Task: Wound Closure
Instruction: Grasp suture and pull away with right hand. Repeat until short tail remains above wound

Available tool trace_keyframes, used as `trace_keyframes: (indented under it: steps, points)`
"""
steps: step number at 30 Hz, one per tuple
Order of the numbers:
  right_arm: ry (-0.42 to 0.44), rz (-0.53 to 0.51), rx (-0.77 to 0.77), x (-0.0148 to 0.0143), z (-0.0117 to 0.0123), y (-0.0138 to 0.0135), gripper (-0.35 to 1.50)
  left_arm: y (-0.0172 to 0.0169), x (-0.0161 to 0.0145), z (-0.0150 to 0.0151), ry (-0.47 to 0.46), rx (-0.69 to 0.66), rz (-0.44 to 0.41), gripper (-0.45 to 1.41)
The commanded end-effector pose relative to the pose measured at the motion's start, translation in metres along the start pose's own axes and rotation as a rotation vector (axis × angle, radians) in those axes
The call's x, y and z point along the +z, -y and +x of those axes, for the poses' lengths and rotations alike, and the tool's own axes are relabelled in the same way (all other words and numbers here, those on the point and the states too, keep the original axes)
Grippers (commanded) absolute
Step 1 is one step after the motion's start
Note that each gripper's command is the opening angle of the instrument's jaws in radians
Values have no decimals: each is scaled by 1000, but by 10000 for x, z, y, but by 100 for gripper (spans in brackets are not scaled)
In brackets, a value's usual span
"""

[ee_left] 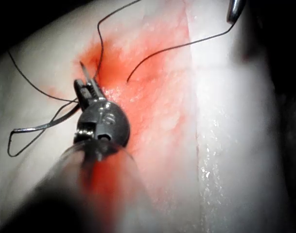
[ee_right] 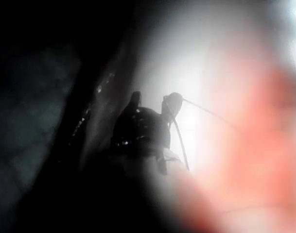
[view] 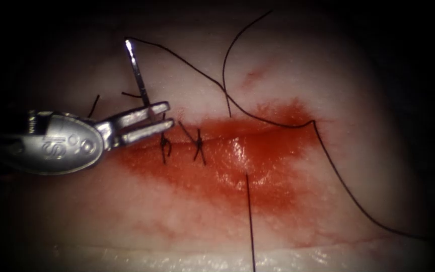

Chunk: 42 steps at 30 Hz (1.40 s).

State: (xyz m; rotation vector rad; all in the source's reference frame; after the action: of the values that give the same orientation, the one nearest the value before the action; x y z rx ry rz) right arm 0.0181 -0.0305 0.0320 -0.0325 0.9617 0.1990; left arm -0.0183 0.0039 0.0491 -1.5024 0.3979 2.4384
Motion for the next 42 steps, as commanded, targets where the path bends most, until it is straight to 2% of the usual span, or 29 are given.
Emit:
trace_keyframes:
  steps: [1,3,4,5,9,10,12,15,17,19,20,21,22,23,24,32,38,41,42]
  points:
    - [-19,-24,-21,13,-6,-13,125,-2,7,-2,-1,0,-1,-45]
    - [-35,-61,-118,24,-21,-49,130,-2,7,-2,0,0,-1,-45]
    - [-35,-61,-118,24,-21,-49,130,-2,7,-2,0,0,-1,-45]
    - [-26,-95,-179,36,-32,-69,126,-2,7,-3,-1,0,-1,-45]
    - [-43,-136,-194,50,-46,-91,119,-2,6,-3,-1,1,-2,-45]
    - [-50,-162,-191,58,-51,-101,130,-2,6,-3,-1,1,-2,-45]
    - [-56,-188,-190,62,-55,-107,130,-2,6,-3,-1,1,-2,-45]
    - [-57,-189,-128,67,-63,-112,119,-2,6,-3,-1,1,-2,-45]
    - [-59,-172,2,72,-73,-111,113,-2,6,-3,0,-5,-5,-45]
    - [-57,-168,18,73,-75,-110,106,-2,6,-3,0,-5,-5,-45]
    - [-60,-161,62,74,-77,-109,98,-2,6,-3,0,-5,-5,-45]
    - [-59,-146,119,75,-79,-109,77,-2,6,-3,0,-5,-5,-45]
    - [-69,-133,171,76,-80,-110,74,-2,6,-3,0,-5,-5,-45]
    - [-104,-97,320,78,-82,-115,72,-2,6,-3,1,-5,-4,-45]
    - [-114,-85,381,80,-85,-117,69,-2,6,-3,1,-5,-4,-45]
    - [-104,-57,516,80,-102,-114,77,-2,6,-2,0,-6,-5,-45]
    - [-62,-47,518,76,-117,-118,79,-2,5,-2,0,-6,-5,-45]
    - [-67,-53,526,76,-121,-127,79,-2,6,-2,0,-6,-5,-45]
    - [-82,-64,527,78,-121,-129,84,-2,6,-2,0,-6,-5,-45]
